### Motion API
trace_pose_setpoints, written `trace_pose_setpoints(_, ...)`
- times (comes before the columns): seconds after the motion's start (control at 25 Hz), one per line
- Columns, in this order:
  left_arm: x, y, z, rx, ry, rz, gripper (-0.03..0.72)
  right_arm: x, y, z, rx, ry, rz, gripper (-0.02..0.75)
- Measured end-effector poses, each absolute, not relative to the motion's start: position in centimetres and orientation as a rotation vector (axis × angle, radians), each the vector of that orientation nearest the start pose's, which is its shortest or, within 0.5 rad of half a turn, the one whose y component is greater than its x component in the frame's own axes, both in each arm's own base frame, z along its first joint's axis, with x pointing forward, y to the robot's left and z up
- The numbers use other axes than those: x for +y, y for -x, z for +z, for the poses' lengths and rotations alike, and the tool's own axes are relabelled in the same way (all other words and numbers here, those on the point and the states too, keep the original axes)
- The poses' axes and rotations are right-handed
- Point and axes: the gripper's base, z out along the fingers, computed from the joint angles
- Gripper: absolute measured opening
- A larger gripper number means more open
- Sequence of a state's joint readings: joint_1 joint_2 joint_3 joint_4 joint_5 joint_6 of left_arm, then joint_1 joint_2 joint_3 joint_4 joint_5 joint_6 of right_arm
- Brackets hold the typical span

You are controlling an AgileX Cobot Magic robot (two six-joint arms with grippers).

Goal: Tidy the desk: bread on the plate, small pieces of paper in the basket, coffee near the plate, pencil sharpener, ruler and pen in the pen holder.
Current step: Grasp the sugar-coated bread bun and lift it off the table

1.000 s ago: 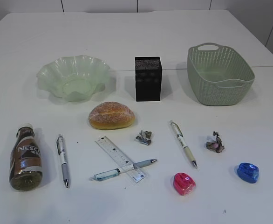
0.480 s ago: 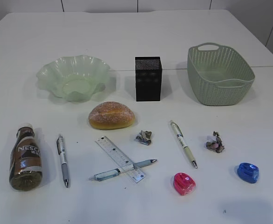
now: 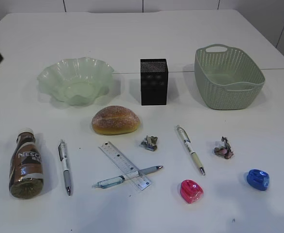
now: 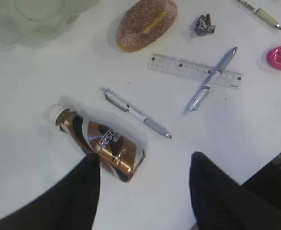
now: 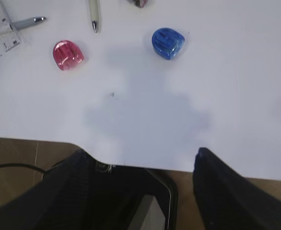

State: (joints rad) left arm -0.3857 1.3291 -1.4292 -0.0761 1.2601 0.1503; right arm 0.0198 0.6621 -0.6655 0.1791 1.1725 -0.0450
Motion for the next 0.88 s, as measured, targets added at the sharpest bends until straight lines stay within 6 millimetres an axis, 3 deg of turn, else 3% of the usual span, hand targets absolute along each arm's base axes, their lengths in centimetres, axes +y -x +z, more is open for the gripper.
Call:
trace_pose_setpoints(0.16, -13.4, -26.5, 37.5, 2.601, -0.8, -0.167, 0.426, 1.8, -10.7, 29.5, 2.742, 0.045, 0.251, 0.532)
trace_pose_setpoints(0.28, -14.7, -28.5, 36.0, 2.637, -0.823, -0.158, 0.426, 1.8, -11.6, 29.9, 2.768, 0.045, 0.253, 0.533)
trace_pose_setpoints(0.36, -15.1, -29.5, 35.4, 2.65, -0.829, -0.139, 0.426, 1.8, -12.9, 30.3, 2.792, 0.042, 0.254, 0.533)
trace_pose_setpoints(0.44, -15.2, -30.5, 35.0, 2.653, -0.831, -0.102, 0.426, 1.8, -12.9, 30.3, 2.792, 0.042, 0.254, 0.533)
trace_pose_setpoints(0.6, -15.3, -32.1, 35.0, 2.638, -0.823, -0.045, 0.426, 1.9, -16.3, 30.1, 2.873, 0.031, 0.26, 0.532)
trace_pose_setpoints(0.88, -16.0, -33.7, 34.5, 2.634, -0.824, -0.031, 0.426, 2.0, -19.5, 29.6, 2.937, 0.022, 0.266, 0.532)
